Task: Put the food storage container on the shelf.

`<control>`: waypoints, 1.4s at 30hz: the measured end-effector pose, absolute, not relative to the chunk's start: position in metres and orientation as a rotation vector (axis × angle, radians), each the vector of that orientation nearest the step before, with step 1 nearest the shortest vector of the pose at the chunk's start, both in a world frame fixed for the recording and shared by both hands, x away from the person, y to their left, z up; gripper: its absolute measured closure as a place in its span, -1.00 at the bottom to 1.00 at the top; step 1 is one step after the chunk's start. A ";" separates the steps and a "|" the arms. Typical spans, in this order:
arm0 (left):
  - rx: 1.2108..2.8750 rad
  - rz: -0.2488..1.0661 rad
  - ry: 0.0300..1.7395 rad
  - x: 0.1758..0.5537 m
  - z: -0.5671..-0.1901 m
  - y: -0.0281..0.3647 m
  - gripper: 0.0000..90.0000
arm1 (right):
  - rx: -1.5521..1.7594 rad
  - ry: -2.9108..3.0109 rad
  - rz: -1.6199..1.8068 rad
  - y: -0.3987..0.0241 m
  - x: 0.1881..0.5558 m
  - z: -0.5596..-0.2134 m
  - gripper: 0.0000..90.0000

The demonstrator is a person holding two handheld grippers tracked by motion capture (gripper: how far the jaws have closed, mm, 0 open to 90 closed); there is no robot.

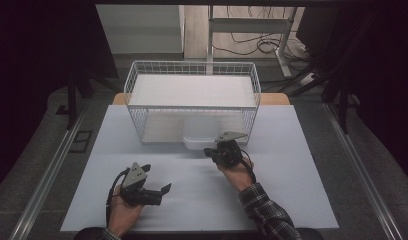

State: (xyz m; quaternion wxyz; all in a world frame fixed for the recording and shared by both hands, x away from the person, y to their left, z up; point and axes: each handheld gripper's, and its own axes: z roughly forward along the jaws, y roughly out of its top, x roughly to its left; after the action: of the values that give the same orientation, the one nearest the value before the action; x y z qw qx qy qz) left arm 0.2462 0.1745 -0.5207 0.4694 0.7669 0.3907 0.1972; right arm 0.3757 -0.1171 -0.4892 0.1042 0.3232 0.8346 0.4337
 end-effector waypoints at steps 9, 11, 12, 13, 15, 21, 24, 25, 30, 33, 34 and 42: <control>1.864 0.486 0.969 0.248 -0.522 0.177 -0.94 | 0.981 2.452 1.252 -0.107 0.392 -0.497 0.97; 1.867 0.486 0.970 0.248 -0.522 0.177 -0.94 | 0.982 2.454 1.248 -0.105 0.396 -0.498 0.97; 1.874 0.493 0.971 0.248 -0.522 0.177 -0.93 | 0.976 2.450 1.240 -0.103 0.398 -0.499 0.97; 1.874 0.493 0.971 0.248 -0.522 0.177 -0.93 | 0.976 2.450 1.240 -0.103 0.398 -0.499 0.97; 1.877 0.499 0.974 0.248 -0.522 0.176 -0.93 | 0.980 2.448 1.241 -0.101 0.401 -0.499 0.97; 1.876 0.498 0.976 0.248 -0.523 0.176 -0.93 | 0.982 2.435 1.221 -0.096 0.410 -0.499 0.97; 1.877 0.495 0.975 0.248 -0.523 0.176 -0.93 | 0.983 2.431 1.221 -0.095 0.413 -0.499 0.97; 1.876 0.494 0.974 0.248 -0.523 0.176 -0.93 | 0.984 2.429 1.221 -0.095 0.415 -0.499 0.97; 1.874 0.490 0.971 0.249 -0.523 0.175 -0.93 | 0.987 2.420 1.211 -0.092 0.422 -0.500 0.97; 1.873 0.491 0.969 0.248 -0.523 0.175 -0.93 | 0.993 2.411 1.206 -0.091 0.427 -0.501 0.97; 1.873 0.490 0.968 0.248 -0.523 0.175 -0.93 | 0.998 2.410 1.203 -0.091 0.428 -0.501 0.97; 1.874 0.485 0.939 0.247 -0.521 0.174 -0.92 | 0.996 2.399 1.189 -0.090 0.435 -0.501 0.97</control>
State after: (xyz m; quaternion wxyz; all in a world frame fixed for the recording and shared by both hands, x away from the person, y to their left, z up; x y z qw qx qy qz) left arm 0.2473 0.1738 -0.5212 0.4753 0.7664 0.3840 0.1984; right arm 0.4355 -0.0899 -0.5013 0.1419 0.3452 0.8313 0.4119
